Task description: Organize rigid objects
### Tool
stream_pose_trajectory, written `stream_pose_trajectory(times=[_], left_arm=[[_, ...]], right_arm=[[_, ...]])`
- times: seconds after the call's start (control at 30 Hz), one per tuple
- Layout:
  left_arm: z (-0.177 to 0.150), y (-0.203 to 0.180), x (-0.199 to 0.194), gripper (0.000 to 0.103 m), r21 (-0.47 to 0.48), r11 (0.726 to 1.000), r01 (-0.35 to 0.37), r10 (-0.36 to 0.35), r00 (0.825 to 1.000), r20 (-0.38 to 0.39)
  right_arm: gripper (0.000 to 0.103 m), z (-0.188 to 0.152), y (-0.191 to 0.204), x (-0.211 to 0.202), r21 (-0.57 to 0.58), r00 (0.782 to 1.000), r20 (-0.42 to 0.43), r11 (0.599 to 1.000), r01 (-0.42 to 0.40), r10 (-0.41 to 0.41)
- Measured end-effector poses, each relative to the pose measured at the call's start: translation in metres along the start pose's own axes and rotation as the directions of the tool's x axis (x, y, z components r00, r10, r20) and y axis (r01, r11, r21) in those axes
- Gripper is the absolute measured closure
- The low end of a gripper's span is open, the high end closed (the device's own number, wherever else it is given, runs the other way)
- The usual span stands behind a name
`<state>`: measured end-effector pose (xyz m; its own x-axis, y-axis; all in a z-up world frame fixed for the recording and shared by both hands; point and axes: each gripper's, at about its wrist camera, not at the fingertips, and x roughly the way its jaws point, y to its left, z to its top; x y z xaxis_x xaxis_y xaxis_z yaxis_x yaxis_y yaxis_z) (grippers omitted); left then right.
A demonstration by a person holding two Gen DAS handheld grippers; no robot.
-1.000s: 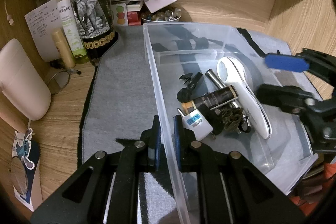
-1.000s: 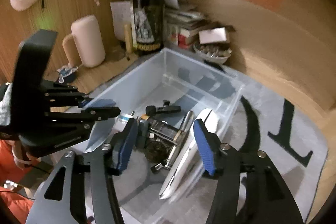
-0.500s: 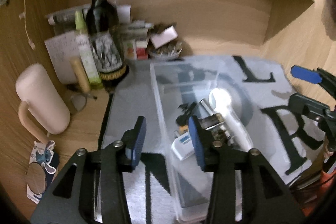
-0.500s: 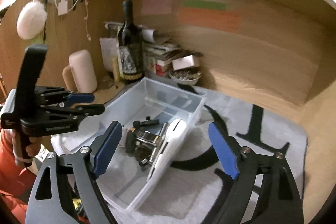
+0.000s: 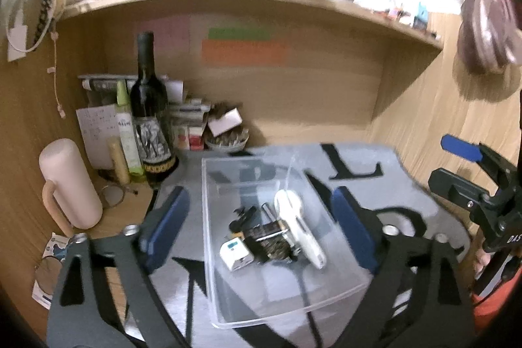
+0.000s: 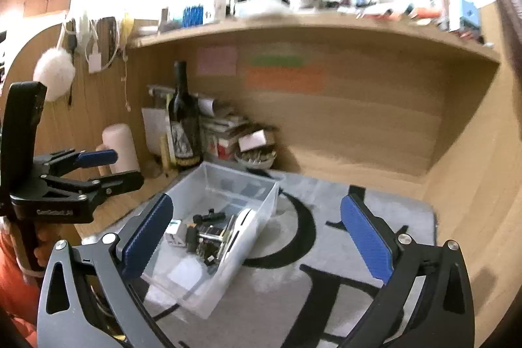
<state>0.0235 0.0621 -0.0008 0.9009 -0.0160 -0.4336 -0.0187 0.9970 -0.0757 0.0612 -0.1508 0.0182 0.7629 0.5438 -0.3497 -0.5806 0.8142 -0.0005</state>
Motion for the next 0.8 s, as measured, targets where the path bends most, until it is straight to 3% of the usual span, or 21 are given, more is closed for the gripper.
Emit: stream_pose_trajectory(times=[0.3, 0.8], left_arm=[[-0.006, -0.021, -0.024, 0.001, 0.009, 1.0, 0.006, -0.007, 0.995, 0.1], [-0.007, -0.03, -0.025, 0.001, 0.02, 0.999, 0.029, -0.031, 0.991, 0.128]], right_arm=[[0.0, -0.007, -0.012, -0.028, 0.057, 0.997, 0.062, 0.997, 0.051, -0.055], [0.0, -0.012, -0.021, -0.034, 0.082, 0.994, 0.066, 0.994, 0.076, -0.082]])
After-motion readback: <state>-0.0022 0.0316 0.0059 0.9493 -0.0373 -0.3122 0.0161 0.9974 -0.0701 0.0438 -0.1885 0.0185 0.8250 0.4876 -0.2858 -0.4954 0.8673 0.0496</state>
